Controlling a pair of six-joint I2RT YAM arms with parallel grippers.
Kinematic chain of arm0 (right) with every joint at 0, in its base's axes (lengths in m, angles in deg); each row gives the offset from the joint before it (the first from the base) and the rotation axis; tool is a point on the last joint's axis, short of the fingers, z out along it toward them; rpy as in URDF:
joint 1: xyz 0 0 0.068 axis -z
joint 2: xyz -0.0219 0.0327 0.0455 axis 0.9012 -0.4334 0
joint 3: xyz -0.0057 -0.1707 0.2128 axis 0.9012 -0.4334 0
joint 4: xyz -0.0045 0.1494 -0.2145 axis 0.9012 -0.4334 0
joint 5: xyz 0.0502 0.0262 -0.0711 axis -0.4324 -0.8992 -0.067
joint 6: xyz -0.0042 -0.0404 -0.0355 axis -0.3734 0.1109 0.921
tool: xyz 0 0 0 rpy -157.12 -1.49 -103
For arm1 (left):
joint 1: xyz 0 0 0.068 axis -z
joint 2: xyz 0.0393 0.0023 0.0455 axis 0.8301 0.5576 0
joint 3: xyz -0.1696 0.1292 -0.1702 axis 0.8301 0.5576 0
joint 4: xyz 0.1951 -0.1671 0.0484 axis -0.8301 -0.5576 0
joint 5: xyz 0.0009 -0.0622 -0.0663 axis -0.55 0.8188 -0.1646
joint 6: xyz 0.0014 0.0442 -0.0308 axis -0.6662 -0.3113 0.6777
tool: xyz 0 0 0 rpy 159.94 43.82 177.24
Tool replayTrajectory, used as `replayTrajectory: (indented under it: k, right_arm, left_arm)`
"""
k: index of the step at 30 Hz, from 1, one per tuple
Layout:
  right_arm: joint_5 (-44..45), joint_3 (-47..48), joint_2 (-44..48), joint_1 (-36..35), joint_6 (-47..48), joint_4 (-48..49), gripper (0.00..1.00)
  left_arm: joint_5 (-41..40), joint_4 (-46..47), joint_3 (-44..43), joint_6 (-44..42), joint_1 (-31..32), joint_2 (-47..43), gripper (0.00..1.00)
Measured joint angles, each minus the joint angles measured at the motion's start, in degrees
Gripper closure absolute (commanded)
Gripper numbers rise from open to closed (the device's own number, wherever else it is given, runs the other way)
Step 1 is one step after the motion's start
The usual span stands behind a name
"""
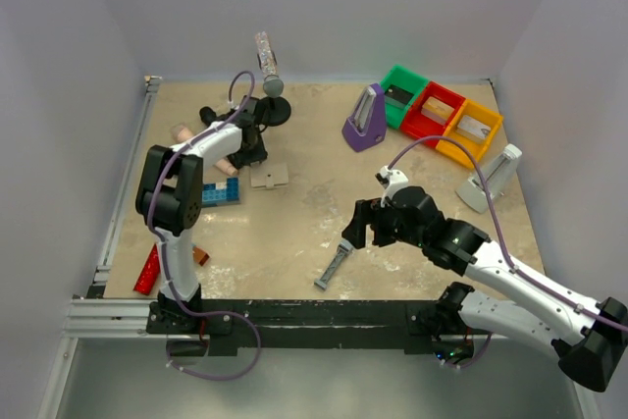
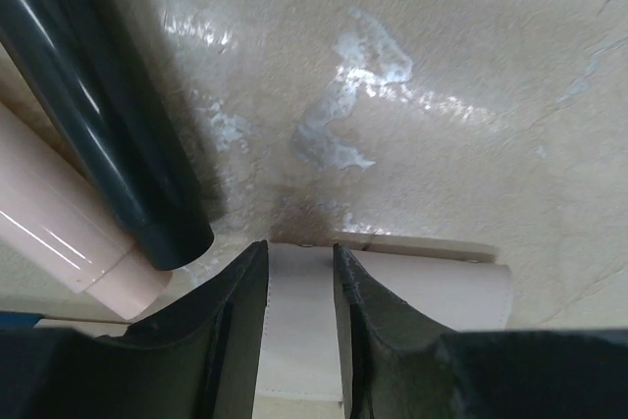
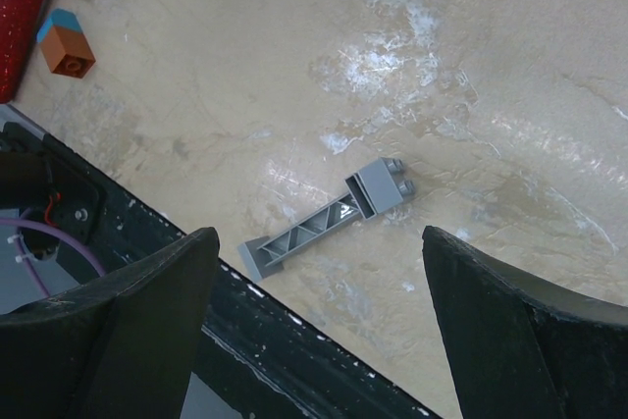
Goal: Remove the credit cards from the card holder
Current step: Move the card holder to the center of the board.
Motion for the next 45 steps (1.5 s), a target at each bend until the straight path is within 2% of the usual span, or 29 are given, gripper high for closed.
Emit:
replayTrajectory:
  k: [11,22,25,29,31,35,45]
  right_arm:
    - [-1.25,-2.38,0.61,0.0,-1.49,0.63,0.11]
    - [-1.31,-3.67,-0.04,0.0,-2.03,1.01,0.12]
    - [-2.73,-3.45,-3.17,0.0,-2.14,2.25,0.2]
    - [-6.78,-1.7,-10.64,0.0,-2.82,6.78,0.47]
    - [-9.38,-0.13,-15.78,-0.02,-3.41,9.4,0.55]
    - [-14.12,2.93,-26.64,-0.74,-4.98,15.56,0.64]
    - [-18.05,8.63,-39.89,-3.8,-6.21,20.26,0.76]
  left_arm:
    - [0.13,1.7,7.76,0.59,1.84,-4.35,0.76]
    - [3.04,5.9,22.97,5.14,6.99,-15.58,0.8]
    - [3.93,8.04,26.95,7.02,8.48,-18.47,0.82]
    - [5.27,11.26,32.81,9.94,9.27,-22.99,0.82]
    - [5.68,12.22,35.34,11.23,9.29,-25.24,0.8]
    - [5.62,12.57,38.95,12.87,9.46,-29.14,0.75]
    - [4.85,12.63,39.21,13.0,9.49,-30.25,0.71]
